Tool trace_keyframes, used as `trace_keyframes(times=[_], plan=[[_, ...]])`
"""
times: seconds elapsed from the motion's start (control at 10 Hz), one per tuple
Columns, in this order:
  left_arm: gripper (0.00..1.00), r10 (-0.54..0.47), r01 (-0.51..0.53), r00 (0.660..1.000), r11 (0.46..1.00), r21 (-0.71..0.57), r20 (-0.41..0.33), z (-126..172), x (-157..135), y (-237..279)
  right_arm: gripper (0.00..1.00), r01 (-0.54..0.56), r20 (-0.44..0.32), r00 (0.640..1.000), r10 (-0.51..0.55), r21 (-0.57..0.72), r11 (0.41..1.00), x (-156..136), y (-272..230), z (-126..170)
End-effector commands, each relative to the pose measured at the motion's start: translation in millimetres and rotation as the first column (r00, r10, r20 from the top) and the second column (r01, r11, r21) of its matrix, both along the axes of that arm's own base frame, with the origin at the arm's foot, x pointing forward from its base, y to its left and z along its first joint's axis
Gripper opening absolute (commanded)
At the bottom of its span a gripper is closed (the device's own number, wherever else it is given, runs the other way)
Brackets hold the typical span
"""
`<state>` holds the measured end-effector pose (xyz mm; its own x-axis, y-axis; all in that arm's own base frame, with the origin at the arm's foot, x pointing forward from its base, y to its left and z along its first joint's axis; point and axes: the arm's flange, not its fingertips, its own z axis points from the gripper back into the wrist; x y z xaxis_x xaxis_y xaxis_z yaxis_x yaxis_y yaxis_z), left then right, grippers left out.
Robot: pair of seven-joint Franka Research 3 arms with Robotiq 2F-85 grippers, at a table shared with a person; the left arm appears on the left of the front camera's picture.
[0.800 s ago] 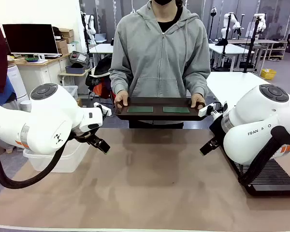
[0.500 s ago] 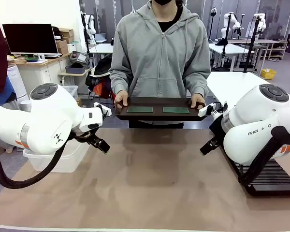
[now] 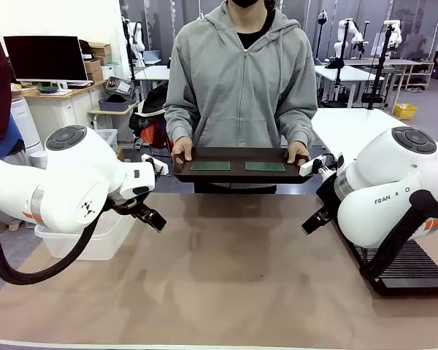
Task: Sort PCBs into racks and boxes based on the side picked up.
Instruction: Pick up the Blank PCB handed by the Human.
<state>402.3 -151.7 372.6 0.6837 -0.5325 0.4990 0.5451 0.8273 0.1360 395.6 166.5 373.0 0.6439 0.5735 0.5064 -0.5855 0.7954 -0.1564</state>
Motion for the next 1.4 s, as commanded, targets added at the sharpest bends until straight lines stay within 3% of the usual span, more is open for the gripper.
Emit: trace_keyframes(times=[0.0,0.3,0.4,0.7,0.9,1.0,1.2,1.3], plan=[[1.0,0.0,0.0,1.0,1.0,0.0,0.0,-0.1,0.0,0.1,1.0,0.0,0.0,1.0,0.0,0.0,1.0,0.0,-0.1,0.0],[1.0,0.0,0.0,1.0,1.0,0.0,0.0,0.0,0.0,0.0,1.0,0.0,0.0,1.0,0.0,0.0,1.0,0.0,-0.1,0.0],[1.0,-0.057,0.058,0.997,0.998,0.017,-0.049,13.6,-2.4,0.9,1.0,0.0,0.0,1.0,0.0,0.0,1.0,0.0,0.0,0.0],[1.0,-0.137,0.14,0.973,0.99,0.002,-0.187,42.7,-8.7,17.0,1.0,0.002,-0.138,0.99,-0.001,0.01,1.0,-16.3,-19.6,33.9],[1.0,-0.291,0.292,0.926,0.956,-0.033,-0.239,74.7,-10.4,25.2,1.0,-0.046,-0.178,0.983,0.054,0.049,0.998,-22.6,-31.0,82.6],[1.0,-0.441,0.435,0.871,0.897,-0.081,-0.218,97.2,-12.0,36.7,1.0,-0.06,-0.191,0.979,0.076,0.085,0.995,-28.9,-35.2,107.8],[1.0,-0.5,0.465,0.843,0.862,-0.201,-0.196,141.6,-19.9,55.3,1.0,-0.107,-0.212,0.967,0.144,0.176,0.979,-48.0,-50.4,165.2],[1.0,-0.532,0.496,0.835,0.839,-0.224,-0.14,164.1,-21.1,70.3,1.0,-0.134,-0.184,0.966,0.183,0.25,0.959,-56.3,-64.3,192.9]])
